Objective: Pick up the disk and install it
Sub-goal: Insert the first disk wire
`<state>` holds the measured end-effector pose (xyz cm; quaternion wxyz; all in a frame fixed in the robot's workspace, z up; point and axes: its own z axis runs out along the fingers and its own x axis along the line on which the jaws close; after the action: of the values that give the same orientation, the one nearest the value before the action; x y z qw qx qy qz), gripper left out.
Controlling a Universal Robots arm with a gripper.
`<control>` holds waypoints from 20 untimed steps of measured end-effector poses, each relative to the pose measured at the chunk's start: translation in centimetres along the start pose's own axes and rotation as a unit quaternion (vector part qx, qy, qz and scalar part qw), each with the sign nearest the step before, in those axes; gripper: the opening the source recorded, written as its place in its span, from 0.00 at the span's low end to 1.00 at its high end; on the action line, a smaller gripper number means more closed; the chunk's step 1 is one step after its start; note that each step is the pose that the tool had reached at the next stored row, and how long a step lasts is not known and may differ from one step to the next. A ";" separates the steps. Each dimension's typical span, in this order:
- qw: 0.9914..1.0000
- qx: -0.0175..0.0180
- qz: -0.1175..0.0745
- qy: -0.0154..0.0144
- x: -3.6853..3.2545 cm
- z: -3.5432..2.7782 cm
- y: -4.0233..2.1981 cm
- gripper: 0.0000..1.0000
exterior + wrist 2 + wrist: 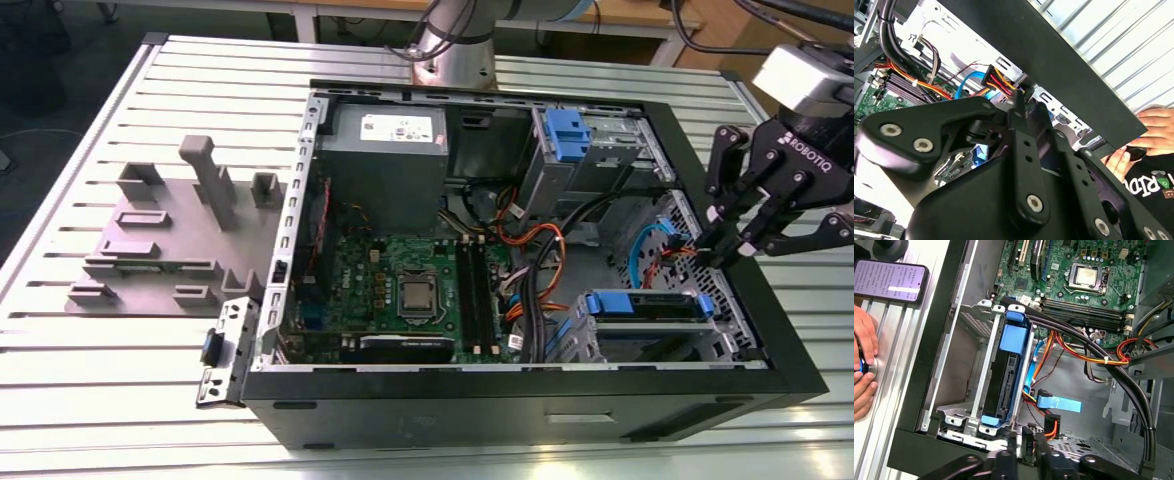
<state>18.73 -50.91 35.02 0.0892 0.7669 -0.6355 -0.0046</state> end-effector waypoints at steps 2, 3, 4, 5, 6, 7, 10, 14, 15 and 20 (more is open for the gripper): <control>1.000 0.000 0.000 0.000 0.00 0.00 0.00 0.33; 1.000 0.000 0.000 0.000 0.00 0.00 0.00 0.33; 1.000 0.000 0.000 0.000 -0.03 0.00 0.00 0.33; 1.000 0.000 0.000 0.000 -0.07 -0.02 0.00 0.33; 1.000 0.000 -0.001 0.001 -0.12 -0.02 0.00 0.33; 1.000 0.000 -0.002 0.001 -0.20 -0.02 0.00 0.33; 1.000 0.000 -0.007 0.003 -0.28 -0.01 0.02 0.33; 1.000 0.001 -0.014 0.007 -0.30 0.05 0.02 0.33; 1.000 0.001 -0.015 0.008 -0.30 0.08 0.02 0.33; 1.000 0.001 -0.020 0.010 -0.31 0.18 0.01 0.19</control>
<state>18.65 -50.64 34.81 0.0945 0.7795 -0.6192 0.0016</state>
